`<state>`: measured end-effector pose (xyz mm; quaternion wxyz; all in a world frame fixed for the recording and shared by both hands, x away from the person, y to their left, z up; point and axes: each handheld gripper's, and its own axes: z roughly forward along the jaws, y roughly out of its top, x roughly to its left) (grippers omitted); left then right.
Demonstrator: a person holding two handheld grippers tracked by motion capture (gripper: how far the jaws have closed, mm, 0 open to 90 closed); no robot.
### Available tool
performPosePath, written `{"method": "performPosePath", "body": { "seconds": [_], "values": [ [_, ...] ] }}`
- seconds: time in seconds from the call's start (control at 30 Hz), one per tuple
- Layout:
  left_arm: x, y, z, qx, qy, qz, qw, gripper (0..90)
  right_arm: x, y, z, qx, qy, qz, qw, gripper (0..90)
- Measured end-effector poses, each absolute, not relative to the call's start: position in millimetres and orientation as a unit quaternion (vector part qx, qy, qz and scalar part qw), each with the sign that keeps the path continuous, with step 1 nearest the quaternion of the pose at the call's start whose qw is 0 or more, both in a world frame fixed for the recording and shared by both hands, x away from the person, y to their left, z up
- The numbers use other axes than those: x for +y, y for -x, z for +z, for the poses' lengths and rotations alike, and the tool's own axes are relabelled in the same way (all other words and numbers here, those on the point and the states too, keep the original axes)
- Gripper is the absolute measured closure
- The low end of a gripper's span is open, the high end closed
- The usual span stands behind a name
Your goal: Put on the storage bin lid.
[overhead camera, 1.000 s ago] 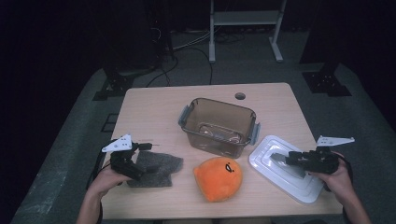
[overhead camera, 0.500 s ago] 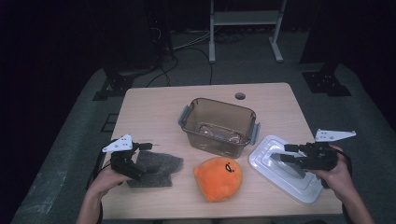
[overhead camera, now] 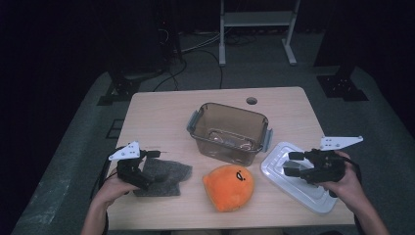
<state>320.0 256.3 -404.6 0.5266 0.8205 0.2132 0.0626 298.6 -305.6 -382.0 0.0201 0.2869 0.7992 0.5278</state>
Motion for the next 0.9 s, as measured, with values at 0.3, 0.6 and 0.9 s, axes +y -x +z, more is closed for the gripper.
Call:
{"method": "performPosePath", "body": {
  "seconds": [0.3,0.6,0.9],
  "values": [
    [257.3,-320.5,-405.4,0.215,-0.82,0.064,0.526,2.8,-284.7,-291.4,-371.3,0.81,-0.261,0.525,0.014,24.9],
    [256.7,-319.7,-405.2,0.215,-0.82,0.065,0.527,2.8,-258.7,-287.9,-364.7,0.82,-0.23,0.524,-0.002,24.3],
    [257.3,-319.9,-405.9,0.216,-0.819,0.066,0.527,2.8,-227.8,-292.2,-362.6,0.837,-0.195,0.511,-0.017,24.4]
  ]
}}
